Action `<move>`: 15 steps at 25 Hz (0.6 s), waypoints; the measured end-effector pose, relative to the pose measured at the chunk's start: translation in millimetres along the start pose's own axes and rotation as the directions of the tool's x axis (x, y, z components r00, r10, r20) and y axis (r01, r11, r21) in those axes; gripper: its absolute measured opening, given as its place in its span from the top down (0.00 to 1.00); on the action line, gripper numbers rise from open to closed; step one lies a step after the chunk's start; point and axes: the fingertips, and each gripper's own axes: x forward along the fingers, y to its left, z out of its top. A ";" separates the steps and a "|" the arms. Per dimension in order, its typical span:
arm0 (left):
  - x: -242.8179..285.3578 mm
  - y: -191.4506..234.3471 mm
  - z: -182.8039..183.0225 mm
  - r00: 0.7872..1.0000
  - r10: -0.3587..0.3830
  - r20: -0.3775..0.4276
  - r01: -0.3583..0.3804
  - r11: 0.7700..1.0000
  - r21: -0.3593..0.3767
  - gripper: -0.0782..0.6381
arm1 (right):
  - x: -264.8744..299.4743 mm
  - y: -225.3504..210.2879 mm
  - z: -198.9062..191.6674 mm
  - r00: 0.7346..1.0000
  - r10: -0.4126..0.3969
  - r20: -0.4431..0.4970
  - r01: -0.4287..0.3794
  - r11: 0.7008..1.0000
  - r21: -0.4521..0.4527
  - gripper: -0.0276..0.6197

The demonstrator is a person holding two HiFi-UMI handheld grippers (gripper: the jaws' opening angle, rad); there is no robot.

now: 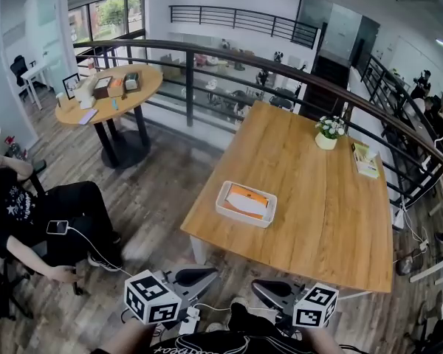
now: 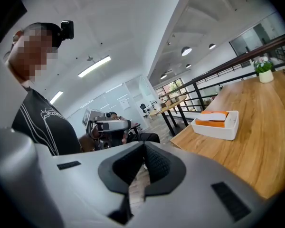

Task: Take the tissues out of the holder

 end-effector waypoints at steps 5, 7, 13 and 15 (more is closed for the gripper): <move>-2.9 -6.7 7.5 1.000 0.009 0.008 -0.010 1.000 0.021 0.87 | -3.2 0.8 5.8 1.000 0.010 -0.008 -0.010 1.000 -0.021 0.93; -0.4 -7.0 11.6 1.000 0.006 0.010 -0.006 1.000 0.023 0.87 | -6.2 -5.0 10.3 1.000 0.009 0.006 -0.009 1.000 -0.022 0.93; 16.0 6.1 14.2 1.000 0.020 -0.018 -0.019 0.999 0.037 0.87 | -6.7 -33.5 20.3 0.999 0.005 0.042 -0.004 1.000 -0.004 0.93; 24.2 15.3 14.8 0.999 0.025 -0.030 -0.024 0.999 0.029 0.87 | -3.7 -44.6 23.5 0.999 0.006 0.040 -0.006 1.000 0.000 0.93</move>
